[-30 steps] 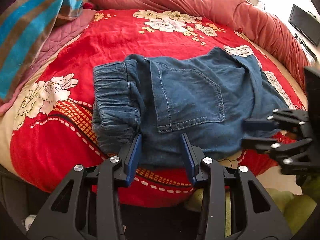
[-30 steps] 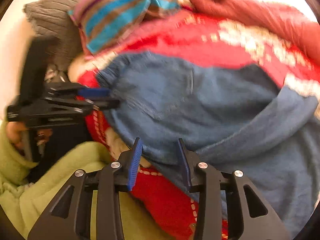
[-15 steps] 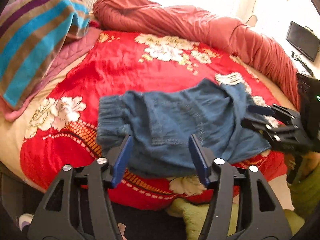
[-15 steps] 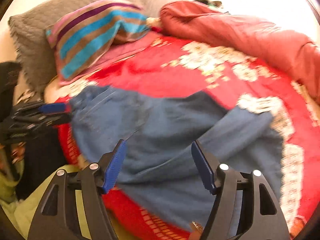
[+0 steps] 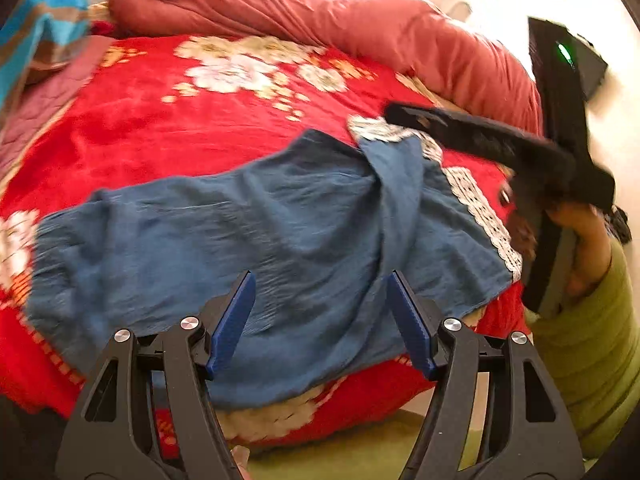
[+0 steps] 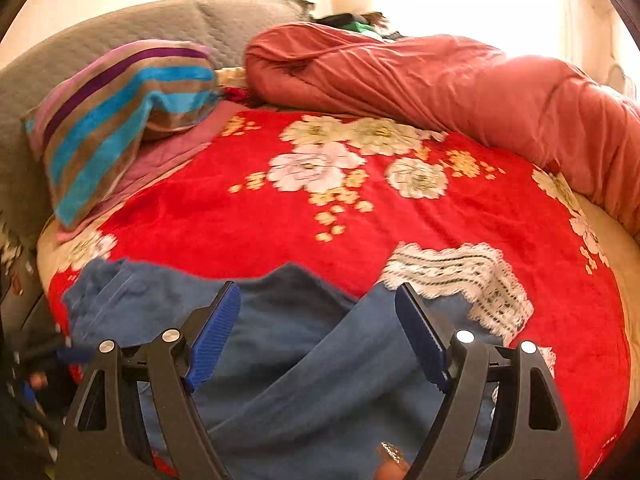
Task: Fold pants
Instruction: 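Grasp the lace hem with the right tool while the left tool pinches the denim leg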
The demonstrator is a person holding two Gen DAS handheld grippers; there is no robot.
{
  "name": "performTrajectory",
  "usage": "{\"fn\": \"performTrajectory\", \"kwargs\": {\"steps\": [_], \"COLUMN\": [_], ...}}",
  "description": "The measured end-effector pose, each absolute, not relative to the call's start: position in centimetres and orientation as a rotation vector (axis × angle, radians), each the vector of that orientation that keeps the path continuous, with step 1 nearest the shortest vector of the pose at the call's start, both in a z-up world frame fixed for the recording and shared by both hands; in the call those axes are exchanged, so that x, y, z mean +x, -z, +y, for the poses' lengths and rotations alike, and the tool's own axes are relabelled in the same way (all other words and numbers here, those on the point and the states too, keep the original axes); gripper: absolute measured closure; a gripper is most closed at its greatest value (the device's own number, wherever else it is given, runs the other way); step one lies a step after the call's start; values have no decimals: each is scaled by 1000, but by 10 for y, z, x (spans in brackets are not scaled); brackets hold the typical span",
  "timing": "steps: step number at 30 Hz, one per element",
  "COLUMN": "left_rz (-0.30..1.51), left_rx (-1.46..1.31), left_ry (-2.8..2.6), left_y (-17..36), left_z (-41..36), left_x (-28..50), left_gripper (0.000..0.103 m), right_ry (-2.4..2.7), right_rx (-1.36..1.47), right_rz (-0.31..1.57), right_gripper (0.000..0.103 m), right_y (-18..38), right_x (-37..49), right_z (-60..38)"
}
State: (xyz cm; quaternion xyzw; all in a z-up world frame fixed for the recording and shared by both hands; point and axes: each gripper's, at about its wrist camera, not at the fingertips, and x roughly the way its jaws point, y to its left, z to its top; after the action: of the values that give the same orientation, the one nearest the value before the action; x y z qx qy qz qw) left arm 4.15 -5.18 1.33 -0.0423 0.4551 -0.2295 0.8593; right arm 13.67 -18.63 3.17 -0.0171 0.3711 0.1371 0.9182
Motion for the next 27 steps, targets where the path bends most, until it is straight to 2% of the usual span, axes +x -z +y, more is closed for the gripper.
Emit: {"fn": "performTrajectory", "kwargs": {"steps": [7,10,11,12,17,18,19,22,27], "left_rz": [1017,1047,1061,1070,1065,1064,1062,1054,1033], "left_rx": [-103,-117,-109,-97,-58,-58,-57,-49,-28], "left_ry": [537,585,599,610,635,636,637,636,627], "left_y": [10,21,25,28,34,34,34,34,30], "left_z": [-83,-96,-102,-106,-112,-112,-112,-111,-110], "left_x": [74,79,79,78,70,70,70,68,65], "left_gripper": [45,66,79,88,89,89,89,89,89], "right_ry": [-120,-116,-108,-87,-6,0,9,-43,-81], "right_rx": [-80,-39,-35,-38,-106,-102,-109,-62,67], "right_rz": [884,934,950,965,1000,1000,993,974,889], "right_gripper": [24,24,24,24,26,32,53,89,95], "right_y": [3,21,26,33,55,56,55,46,19], "right_x": [202,224,230,237,254,254,254,247,203], "right_z": [-200,-201,-200,-199,-199,-202,-205,-218,-254]}}
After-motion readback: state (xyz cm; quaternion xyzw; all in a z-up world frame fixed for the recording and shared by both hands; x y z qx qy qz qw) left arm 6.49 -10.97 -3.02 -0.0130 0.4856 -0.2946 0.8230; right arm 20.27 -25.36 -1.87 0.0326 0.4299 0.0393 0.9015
